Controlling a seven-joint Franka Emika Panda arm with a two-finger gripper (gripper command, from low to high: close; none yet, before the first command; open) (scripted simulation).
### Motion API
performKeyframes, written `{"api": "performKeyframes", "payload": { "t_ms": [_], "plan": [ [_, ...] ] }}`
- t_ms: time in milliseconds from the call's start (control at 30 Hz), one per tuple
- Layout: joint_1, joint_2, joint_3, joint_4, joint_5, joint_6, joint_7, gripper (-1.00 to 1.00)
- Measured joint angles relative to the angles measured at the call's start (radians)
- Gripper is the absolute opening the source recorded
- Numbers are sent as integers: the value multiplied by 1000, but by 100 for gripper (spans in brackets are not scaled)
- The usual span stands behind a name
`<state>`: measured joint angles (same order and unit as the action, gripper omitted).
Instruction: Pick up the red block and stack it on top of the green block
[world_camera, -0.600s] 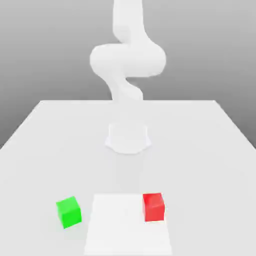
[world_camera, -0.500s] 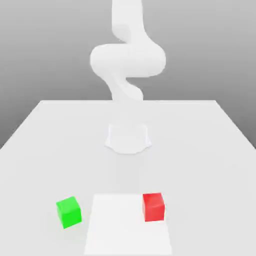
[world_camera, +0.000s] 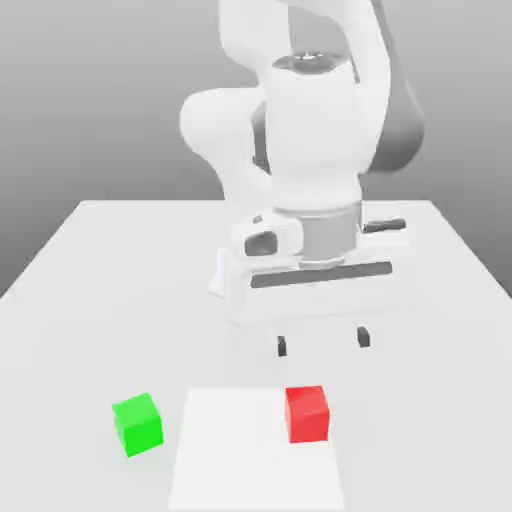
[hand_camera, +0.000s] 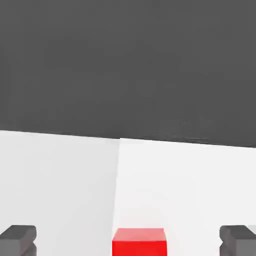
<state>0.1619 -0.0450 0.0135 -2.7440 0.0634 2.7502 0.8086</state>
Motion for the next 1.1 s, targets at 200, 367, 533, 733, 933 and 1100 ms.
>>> {"api": "performKeyframes", "payload": {
  "t_ms": [200, 367, 533, 733, 933, 1100],
  "plan": [
    [9, 176, -13, -13, -73, 144, 53, 0],
    [7, 288, -11, 0, -72, 238, 55, -100],
    [6, 299, -9, 1, -74, 247, 57, -100],
    [3, 159, -7, -17, -76, 129, 56, -100],
    [-41, 45, -52, -17, -64, 12, 0, -100],
    [-173, 20, -199, 19, -72, -49, -100, -100]
  ]
}}
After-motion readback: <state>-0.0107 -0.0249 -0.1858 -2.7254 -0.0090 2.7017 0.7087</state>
